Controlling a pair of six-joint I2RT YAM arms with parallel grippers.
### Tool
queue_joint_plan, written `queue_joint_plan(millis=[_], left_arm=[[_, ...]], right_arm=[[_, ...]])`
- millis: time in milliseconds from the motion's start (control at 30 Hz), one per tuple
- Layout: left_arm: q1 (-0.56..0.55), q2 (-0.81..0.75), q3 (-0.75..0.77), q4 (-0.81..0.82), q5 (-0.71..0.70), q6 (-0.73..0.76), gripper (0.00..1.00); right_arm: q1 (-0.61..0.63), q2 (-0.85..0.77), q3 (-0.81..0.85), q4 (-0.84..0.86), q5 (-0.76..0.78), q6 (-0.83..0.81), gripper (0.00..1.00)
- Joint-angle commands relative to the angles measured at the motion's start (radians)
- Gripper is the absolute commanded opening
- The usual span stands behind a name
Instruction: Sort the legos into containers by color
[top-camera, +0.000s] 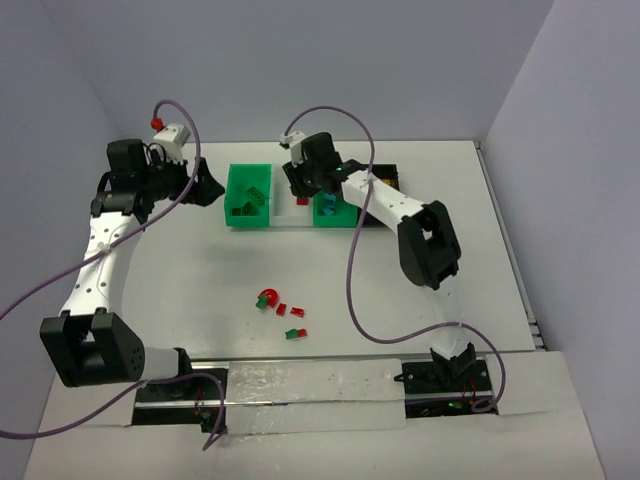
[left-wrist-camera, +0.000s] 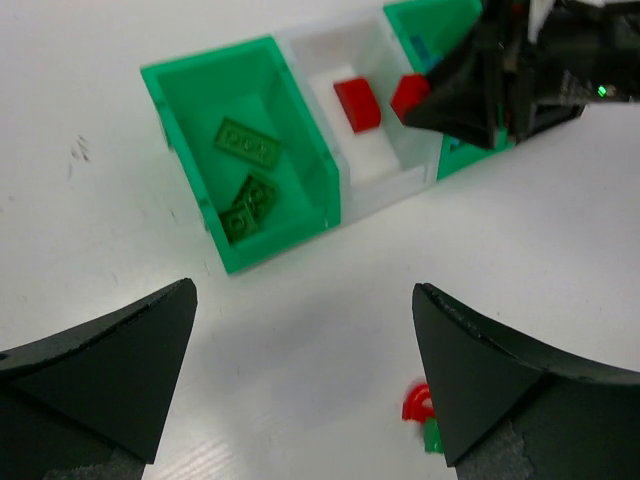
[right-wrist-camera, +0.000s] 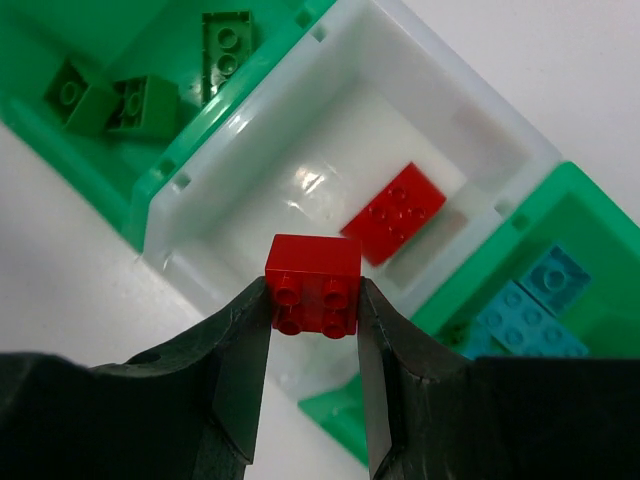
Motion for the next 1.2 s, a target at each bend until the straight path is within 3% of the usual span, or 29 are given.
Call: queue_joint_plan(millis=[0, 133, 333, 433, 633, 800, 967, 1167], left_arm=[[0.016, -0.043, -0.030, -0.137, 0.136, 0.197, 0.99], [0.018, -0.072, -0.087, -0.253, 0.217, 0.417, 0.99], [0.016, -0.139, -0.220, -0.360, 0.353, 0.685, 0.99], [-0.005, -0.164, -0.285, -0.334, 0.385, 0.755, 0.98], [-0.201, -0.134, -0.334, -0.323, 0.212, 0.664, 0.95], [-0.458, -0.124, -0.412, -0.264, -0.056, 0.503, 0.89], [-0.536, -0.013, -0.385, -0.289, -0.169, 0.366, 0.78], [-0.557, 0.063, -0.332, -0.262, -0.227, 0.243, 0.77]], right_arm=[[0.019, 0.084, 0.161, -0.010, 0.083, 0.003, 0.00], [0.019, 0.134, 0.208, -0.018, 0.097, -0.006, 0.09], [0.021, 0.137, 0.182, -0.025, 0.092, -0.008, 0.70], [0.022, 0.106, 0.144, -0.026, 0.084, 0.002, 0.79], [0.024, -0.044, 0.077, -0.056, 0.028, 0.082, 0.86], [0.001, -0.261, -0.060, -0.071, -0.014, 0.126, 0.92], [-0.077, -0.429, -0.192, -0.085, -0.062, 0.183, 0.94], [-0.172, -0.567, -0.293, -0.086, -0.147, 0.190, 0.98]])
